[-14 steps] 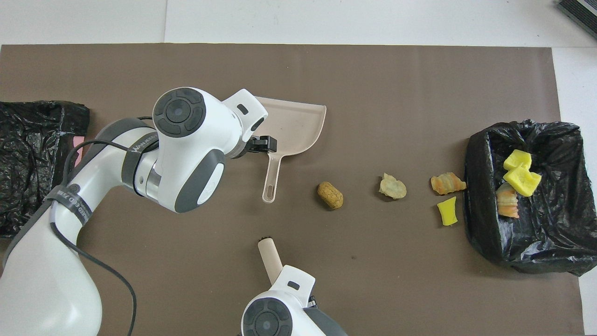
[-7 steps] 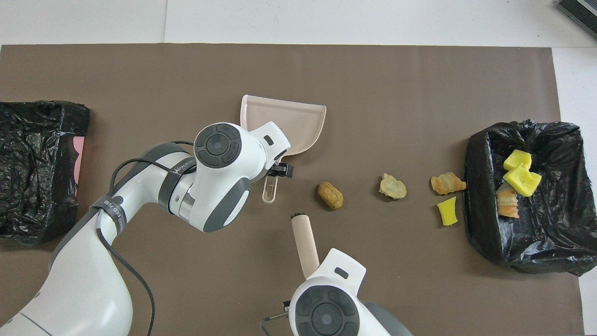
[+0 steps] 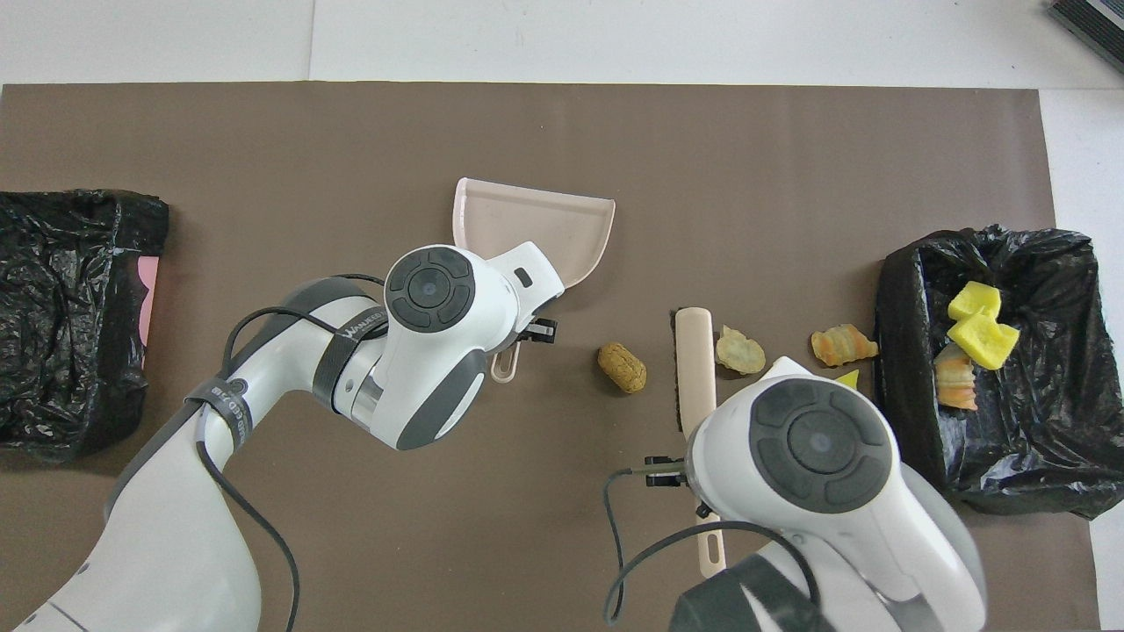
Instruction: Sweep and dump trash in bin
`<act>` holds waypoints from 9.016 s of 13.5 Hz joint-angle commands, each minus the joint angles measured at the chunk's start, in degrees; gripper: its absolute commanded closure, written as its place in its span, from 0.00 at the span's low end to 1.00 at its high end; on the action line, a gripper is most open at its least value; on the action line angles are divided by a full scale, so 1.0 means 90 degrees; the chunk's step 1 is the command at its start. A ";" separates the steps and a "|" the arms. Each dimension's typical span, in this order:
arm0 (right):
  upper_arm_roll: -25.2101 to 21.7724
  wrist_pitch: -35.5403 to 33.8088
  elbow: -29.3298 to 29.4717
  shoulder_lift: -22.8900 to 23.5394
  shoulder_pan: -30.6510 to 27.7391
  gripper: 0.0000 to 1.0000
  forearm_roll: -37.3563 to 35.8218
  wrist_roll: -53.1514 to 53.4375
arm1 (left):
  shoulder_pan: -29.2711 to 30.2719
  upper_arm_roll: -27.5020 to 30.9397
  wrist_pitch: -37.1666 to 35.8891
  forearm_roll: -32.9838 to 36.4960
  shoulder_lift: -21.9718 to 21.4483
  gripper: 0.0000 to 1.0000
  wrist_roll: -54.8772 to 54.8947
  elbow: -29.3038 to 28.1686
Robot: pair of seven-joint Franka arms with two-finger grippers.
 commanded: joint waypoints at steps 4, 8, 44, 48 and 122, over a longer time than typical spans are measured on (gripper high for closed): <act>0.0076 0.0017 0.0151 0.0239 -0.1548 1.00 -0.0156 -0.1420 | 0.0079 0.0122 -0.0866 0.0109 -0.0380 1.00 0.0960 0.0167; 0.0076 0.0193 -0.0131 0.0337 -0.2302 1.00 -0.0767 -0.1853 | 0.0664 0.0132 -0.1727 0.0051 -0.0234 1.00 0.2717 0.1006; 0.0134 0.0211 -0.0416 0.1645 -0.1016 1.00 -0.0724 -0.1102 | 0.0939 0.0083 -0.2217 0.0500 -0.1171 1.00 0.8415 -0.0807; 0.0134 0.0797 -0.0435 0.1636 -0.0430 1.00 0.0203 -0.1131 | 0.0842 0.0083 -0.2140 0.0334 -0.1268 1.00 0.8424 -0.0973; 0.0007 -0.1028 0.2269 0.0952 -0.2546 0.00 -0.0028 -0.2566 | 0.5363 0.1304 -0.3946 0.2227 0.0186 1.00 1.4811 0.3605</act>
